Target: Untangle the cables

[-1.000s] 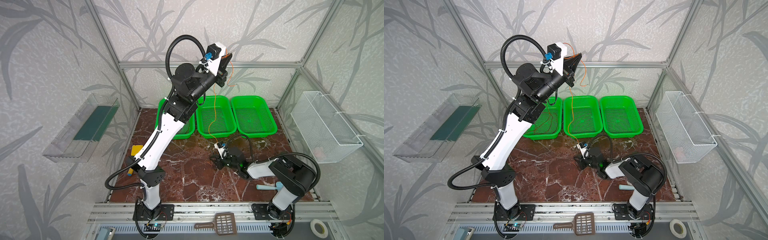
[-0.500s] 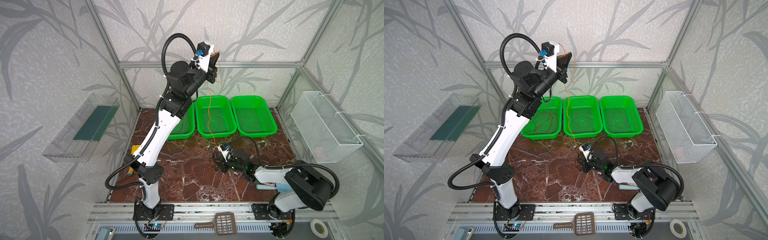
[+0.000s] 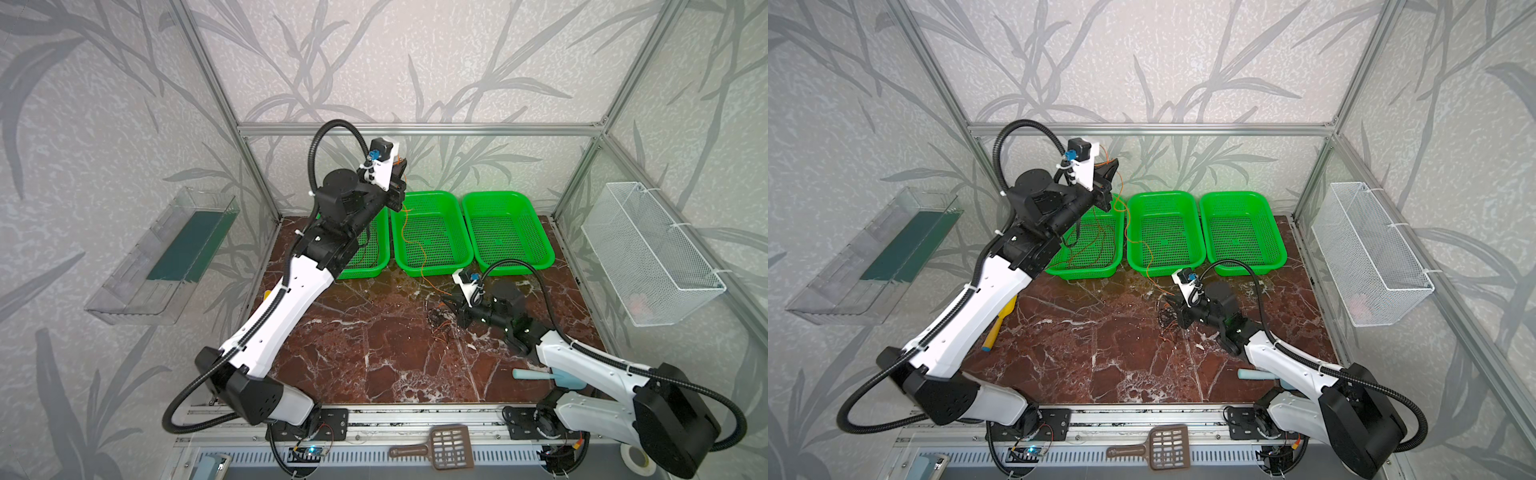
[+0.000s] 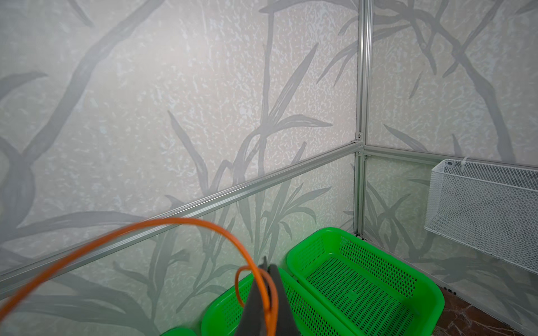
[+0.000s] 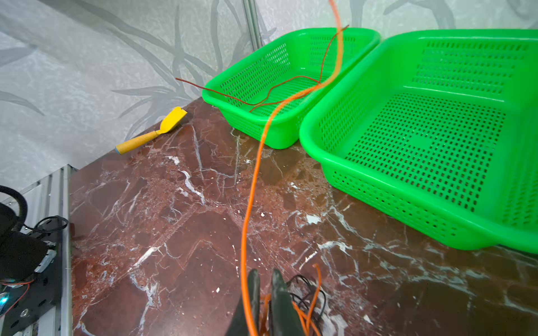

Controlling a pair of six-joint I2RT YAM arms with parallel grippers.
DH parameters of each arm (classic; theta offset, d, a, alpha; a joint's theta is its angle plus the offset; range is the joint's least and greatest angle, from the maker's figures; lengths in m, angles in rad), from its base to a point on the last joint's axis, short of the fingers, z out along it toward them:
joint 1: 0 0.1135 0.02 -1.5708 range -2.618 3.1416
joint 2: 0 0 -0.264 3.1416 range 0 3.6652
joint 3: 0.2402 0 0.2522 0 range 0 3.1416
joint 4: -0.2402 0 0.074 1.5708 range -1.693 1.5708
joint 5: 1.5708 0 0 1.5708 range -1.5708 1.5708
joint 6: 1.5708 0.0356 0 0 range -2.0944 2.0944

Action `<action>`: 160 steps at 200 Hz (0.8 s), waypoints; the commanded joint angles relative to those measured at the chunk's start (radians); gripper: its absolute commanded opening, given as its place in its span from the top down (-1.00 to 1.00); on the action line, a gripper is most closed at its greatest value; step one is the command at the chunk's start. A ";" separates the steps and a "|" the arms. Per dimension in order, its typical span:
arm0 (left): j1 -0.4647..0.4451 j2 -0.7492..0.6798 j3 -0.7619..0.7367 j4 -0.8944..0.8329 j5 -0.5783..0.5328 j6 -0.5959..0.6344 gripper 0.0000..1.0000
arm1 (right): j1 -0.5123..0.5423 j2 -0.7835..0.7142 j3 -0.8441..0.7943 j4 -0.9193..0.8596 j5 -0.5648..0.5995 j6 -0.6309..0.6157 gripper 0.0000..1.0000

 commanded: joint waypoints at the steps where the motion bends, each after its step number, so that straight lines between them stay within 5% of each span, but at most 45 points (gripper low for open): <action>1: 0.005 -0.091 -0.148 0.037 -0.063 -0.054 1.00 | -0.013 -0.006 0.041 -0.129 0.031 -0.027 0.79; 49: 0.029 -0.278 -0.537 0.103 -0.185 -0.199 1.00 | -0.043 -0.004 0.085 -0.250 0.128 -0.057 0.81; 100: 0.033 -0.286 -0.967 0.507 -0.019 -0.471 1.00 | -0.044 0.026 0.138 -0.338 0.220 -0.093 0.84; 146: 0.033 -0.233 -1.083 0.570 -0.079 -0.478 1.00 | -0.044 0.054 0.168 -0.346 0.187 -0.098 0.84; 160: 0.032 -0.236 -1.094 0.563 -0.093 -0.463 0.67 | -0.044 0.061 0.182 -0.346 0.151 -0.111 0.84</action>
